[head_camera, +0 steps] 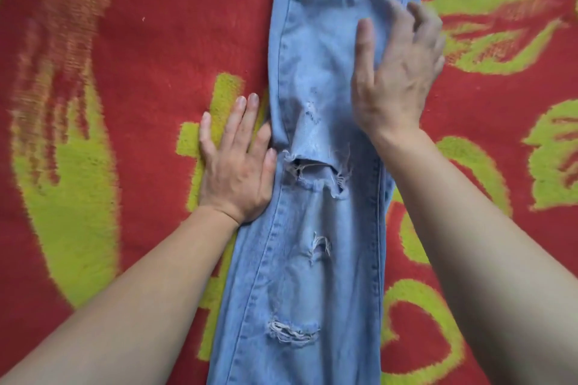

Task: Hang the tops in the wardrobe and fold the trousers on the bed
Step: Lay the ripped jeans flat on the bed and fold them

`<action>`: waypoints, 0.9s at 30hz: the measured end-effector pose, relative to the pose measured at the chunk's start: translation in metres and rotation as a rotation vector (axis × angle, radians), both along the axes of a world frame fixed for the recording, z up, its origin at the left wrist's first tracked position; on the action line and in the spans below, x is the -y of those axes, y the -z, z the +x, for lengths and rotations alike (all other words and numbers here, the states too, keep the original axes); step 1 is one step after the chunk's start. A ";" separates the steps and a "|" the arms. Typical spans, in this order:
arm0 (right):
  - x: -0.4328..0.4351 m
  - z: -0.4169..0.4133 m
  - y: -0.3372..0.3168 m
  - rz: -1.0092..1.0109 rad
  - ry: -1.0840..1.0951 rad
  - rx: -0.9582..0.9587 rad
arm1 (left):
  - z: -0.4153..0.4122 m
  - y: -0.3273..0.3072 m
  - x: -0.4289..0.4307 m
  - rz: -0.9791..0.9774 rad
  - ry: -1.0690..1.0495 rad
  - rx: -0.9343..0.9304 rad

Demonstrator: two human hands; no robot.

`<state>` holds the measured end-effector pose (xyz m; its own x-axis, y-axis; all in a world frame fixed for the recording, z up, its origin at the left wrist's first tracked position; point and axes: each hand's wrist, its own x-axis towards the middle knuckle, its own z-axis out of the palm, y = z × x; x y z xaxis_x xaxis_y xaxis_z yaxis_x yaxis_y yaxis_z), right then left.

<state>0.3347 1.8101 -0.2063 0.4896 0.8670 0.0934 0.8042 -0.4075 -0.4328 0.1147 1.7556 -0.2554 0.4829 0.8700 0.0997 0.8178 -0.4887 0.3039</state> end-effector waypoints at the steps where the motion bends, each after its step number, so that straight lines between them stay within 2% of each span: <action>1: 0.002 0.009 -0.001 0.021 0.102 -0.026 | 0.000 0.000 0.000 -0.001 -0.001 0.013; 4: 0.009 0.029 -0.002 -0.154 0.219 -0.142 | 0.000 0.001 0.001 -0.013 -0.007 0.046; 7: 0.013 0.041 -0.002 -0.265 0.137 -0.094 | 0.000 0.001 0.001 -0.022 -0.016 0.075; 13: 0.029 0.064 0.004 -0.137 0.270 -0.175 | 0.000 0.002 0.002 0.000 -0.027 0.100; 18: 0.052 0.053 0.001 -0.098 0.376 -0.416 | 0.000 0.000 0.003 -0.020 -0.035 0.114; 23: 0.127 0.019 0.003 -0.206 0.217 -0.317 | 0.000 -0.013 0.005 -0.106 -0.057 0.146; 27: 0.149 0.006 -0.002 -0.198 0.161 -0.346 | -0.005 -0.030 0.006 -0.227 -0.134 0.229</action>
